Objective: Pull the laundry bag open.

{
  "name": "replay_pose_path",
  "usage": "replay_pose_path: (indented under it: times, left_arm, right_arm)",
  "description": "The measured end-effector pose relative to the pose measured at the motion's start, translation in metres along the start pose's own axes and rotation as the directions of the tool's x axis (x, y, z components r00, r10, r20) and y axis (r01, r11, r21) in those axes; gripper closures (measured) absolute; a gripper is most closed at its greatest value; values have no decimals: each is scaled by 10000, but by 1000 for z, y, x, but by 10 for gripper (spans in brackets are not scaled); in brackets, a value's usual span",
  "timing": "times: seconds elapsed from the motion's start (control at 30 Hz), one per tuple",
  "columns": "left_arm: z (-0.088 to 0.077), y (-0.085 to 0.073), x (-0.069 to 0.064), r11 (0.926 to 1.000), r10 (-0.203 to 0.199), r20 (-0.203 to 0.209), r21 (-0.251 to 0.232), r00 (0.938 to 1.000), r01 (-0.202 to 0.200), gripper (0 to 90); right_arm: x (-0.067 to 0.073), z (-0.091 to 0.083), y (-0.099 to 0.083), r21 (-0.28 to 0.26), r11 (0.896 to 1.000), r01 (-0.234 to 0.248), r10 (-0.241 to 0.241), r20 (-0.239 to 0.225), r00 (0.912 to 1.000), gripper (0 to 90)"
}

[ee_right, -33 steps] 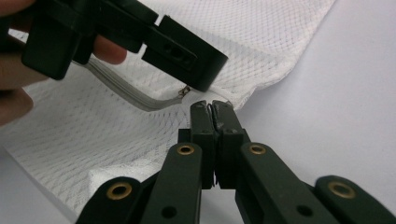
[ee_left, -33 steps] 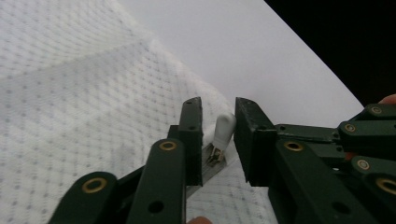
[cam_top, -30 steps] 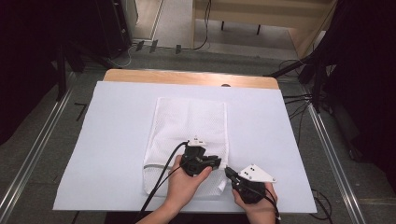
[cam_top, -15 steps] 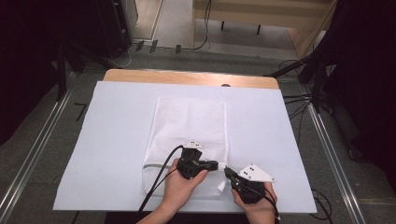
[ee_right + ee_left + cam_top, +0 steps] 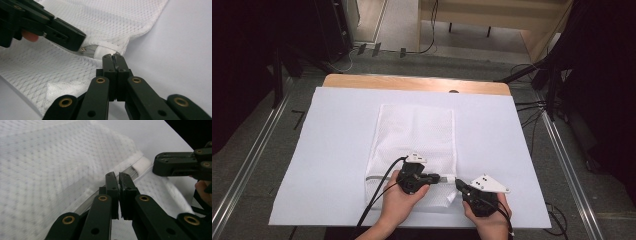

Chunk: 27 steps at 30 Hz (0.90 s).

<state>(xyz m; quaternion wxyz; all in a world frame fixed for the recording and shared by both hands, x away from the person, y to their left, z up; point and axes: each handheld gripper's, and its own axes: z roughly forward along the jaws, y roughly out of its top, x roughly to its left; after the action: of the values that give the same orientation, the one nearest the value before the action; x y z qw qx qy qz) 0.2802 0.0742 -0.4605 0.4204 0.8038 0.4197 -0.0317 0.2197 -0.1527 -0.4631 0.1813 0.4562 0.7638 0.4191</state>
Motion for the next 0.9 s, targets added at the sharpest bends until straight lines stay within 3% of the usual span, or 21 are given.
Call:
replay_pose_path:
  times: [0.67,0.9]
  left_arm:
    - [-71,-31,43,9965,-221,-583,-818,9981,173,882]
    - [-95,-43,60,9929,-525,-826,-1110,9952,432,882]
  right_arm:
    - [-2,-1,0,-22,10000,90,-90,204,9998,900]
    - [-7,-1,-1,13,10000,-79,79,325,9994,900]
